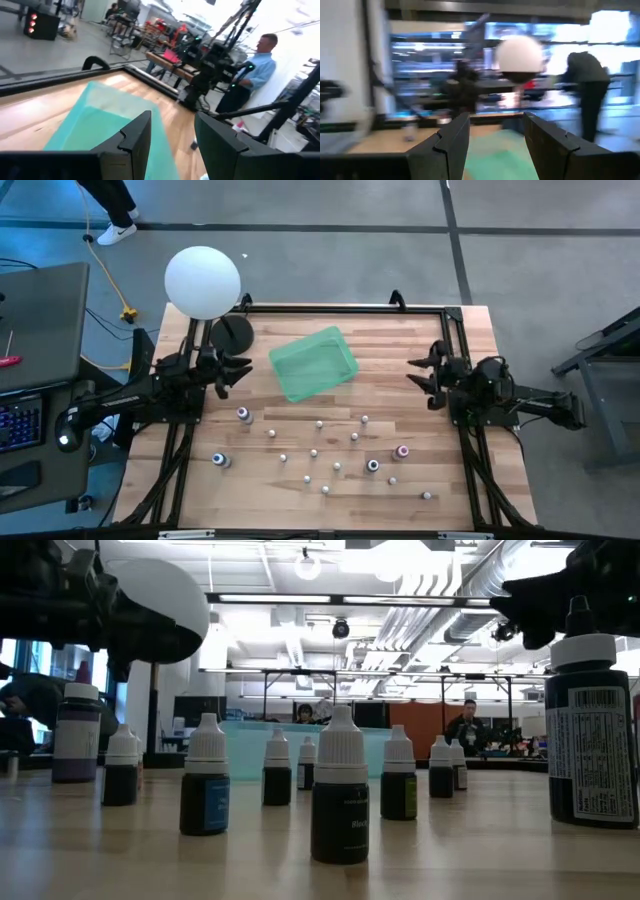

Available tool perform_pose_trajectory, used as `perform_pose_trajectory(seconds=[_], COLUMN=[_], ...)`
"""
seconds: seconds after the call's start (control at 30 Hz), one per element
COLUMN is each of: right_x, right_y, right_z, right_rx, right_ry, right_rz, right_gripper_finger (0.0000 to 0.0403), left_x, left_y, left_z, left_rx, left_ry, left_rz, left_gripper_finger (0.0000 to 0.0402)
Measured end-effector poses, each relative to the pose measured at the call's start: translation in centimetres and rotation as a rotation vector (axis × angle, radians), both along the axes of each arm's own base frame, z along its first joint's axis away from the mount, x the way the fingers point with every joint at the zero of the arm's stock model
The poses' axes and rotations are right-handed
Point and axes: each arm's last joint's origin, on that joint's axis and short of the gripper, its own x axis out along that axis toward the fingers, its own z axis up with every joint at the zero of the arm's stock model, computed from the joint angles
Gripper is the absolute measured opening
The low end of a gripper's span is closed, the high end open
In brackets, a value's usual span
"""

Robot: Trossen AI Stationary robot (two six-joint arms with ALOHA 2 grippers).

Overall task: Pick & Place food coloring
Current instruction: Put the large pink bottle into the blue bin

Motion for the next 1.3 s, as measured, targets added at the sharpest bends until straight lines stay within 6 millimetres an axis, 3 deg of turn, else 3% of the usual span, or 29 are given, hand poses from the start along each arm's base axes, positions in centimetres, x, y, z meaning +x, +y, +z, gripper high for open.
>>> perform_pose_trajectory(seconds=[0.17,0.53,0.77,0.93,1.3], right_x=[0.3,2.1,3.2,3.8,4.4], right_y=[1.4,5.5,7.1,7.3,7.7], right_z=[0.0,-2.5,-3.3,-4.5,-5.3], right_rx=[0.067,-0.026,-0.12,-0.109,-0.077], right_ry=[0.033,0.282,0.3,0.397,0.445], right_rz=[0.375,0.763,0.742,0.659,0.689], right_gripper_finger=[0.0177,0.0177,0.0177,0.0177,0.0177], left_x=[-0.1,-0.3,-0.3,-0.3,-0.3], left_y=[0.1,0.0,0.0,0.0,0.0], left_z=[0.6,1.6,1.6,1.6,1.6], left_rx=[0.016,0.039,0.034,0.034,0.034], left_ry=[-0.065,-0.161,-0.162,-0.162,-0.161], left_rz=[0.025,0.035,0.038,0.038,0.037], left_gripper_finger=[0.0149,0.0149,0.0149,0.0149,0.0149])
